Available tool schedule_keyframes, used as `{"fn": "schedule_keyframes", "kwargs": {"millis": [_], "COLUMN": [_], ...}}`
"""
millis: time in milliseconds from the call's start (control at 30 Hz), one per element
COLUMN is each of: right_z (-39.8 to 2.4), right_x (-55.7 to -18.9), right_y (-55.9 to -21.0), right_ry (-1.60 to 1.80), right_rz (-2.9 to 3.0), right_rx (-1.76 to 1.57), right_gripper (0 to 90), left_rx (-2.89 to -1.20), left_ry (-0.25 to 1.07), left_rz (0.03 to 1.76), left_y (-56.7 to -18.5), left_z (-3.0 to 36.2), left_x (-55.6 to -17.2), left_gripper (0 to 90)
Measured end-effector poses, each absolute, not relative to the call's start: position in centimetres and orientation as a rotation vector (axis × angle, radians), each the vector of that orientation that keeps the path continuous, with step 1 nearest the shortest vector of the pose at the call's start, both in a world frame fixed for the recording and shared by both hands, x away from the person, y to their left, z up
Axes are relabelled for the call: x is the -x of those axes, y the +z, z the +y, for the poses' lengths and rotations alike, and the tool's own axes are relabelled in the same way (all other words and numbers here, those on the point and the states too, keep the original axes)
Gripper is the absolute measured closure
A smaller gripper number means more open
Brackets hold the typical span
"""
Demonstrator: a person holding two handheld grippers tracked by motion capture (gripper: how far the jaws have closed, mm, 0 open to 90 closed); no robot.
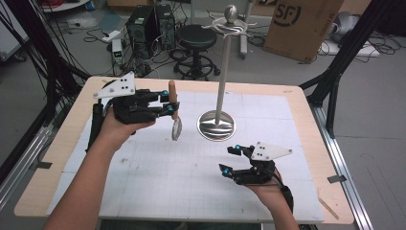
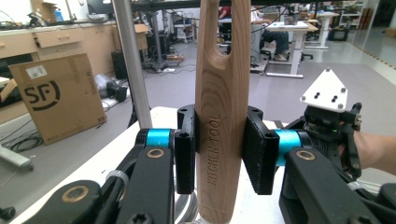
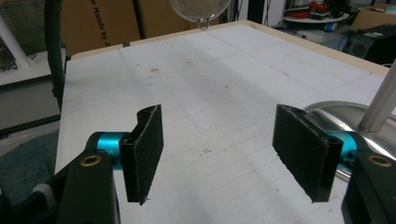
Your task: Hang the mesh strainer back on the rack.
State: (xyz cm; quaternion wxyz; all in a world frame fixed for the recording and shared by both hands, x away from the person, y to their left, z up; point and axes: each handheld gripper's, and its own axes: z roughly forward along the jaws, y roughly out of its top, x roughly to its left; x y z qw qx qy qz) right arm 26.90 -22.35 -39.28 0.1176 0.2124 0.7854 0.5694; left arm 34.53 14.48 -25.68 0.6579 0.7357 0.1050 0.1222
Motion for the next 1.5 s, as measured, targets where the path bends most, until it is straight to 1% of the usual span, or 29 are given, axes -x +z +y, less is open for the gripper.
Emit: {"fn": "schedule_keyframes", "kwargs": {"millis": [267, 700, 1100, 1333, 1500], "right_z": [-22.5, -22.6, -22.4, -22.6, -22.7], "right_x": [-26.9, -26.9, -26.9, -27.0, -26.8], "right_y": [-39.2, -39.1, -39.3, -39.2, -39.1], "right_ry": [1.675, 1.693, 1.694, 1.706, 1.698], "right_rz": [2.295, 2.284, 2.304, 2.292, 2.291], "right_rx": [-0.626, -0.618, -0.617, -0.619, -0.609], "right_gripper": [32.8, 32.8, 32.7, 31.6, 31.6], "left_rx": [-1.713, -1.708, -1.719, -1.742, -1.725], "left_ry": [0.289, 0.326, 0.347, 0.366, 0.379], "left_rz": [0.216, 0.235, 0.274, 0.282, 0.3], "left_y": [-23.8, -21.8, -20.5, -19.4, -18.6], "left_z": [13.1, 10.6, 10.9, 10.4, 10.1], "left_x": [-35.9, -37.2, -39.5, -41.1, -42.3], "left_gripper": [68.4, 68.4, 68.4, 68.4, 68.4]}}
